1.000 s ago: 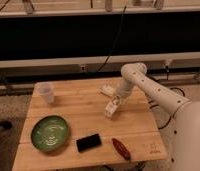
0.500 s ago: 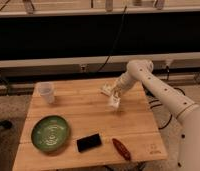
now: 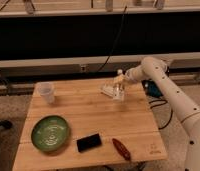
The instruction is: Stand the bottle upright
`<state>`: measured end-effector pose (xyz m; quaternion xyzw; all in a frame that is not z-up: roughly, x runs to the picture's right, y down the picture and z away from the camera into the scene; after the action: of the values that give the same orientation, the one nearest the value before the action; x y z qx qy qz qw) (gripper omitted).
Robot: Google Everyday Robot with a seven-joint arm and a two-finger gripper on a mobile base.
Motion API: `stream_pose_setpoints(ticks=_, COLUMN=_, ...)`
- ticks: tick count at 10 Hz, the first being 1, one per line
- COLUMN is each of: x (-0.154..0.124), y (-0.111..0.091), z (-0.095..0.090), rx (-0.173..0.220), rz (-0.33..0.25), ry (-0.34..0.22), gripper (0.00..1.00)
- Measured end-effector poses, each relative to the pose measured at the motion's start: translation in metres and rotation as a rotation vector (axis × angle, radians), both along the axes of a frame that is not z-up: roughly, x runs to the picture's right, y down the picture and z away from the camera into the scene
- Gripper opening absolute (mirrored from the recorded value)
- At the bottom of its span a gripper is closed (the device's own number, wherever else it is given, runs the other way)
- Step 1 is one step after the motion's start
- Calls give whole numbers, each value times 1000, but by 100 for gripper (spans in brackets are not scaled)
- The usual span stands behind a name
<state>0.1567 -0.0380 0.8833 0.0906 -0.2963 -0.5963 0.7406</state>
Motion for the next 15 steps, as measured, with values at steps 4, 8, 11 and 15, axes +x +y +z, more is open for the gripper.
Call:
stream_pose_setpoints(ticks=4, x=20, y=-24, z=0, rx=141, rz=-3, ry=-101, gripper=0)
stream_pose_setpoints(ticks=8, x=38, y=-27, z=-7, rx=285, rz=24, ry=-117, gripper=0)
stream_pose_setpoints(ticks=11, x=42, y=-14, z=-29, rx=403, rz=33, ry=-42, gripper=0)
stream_pose_setpoints(ticks=15, x=36, y=-1, z=-51, rx=559, rz=25, ry=109, gripper=0)
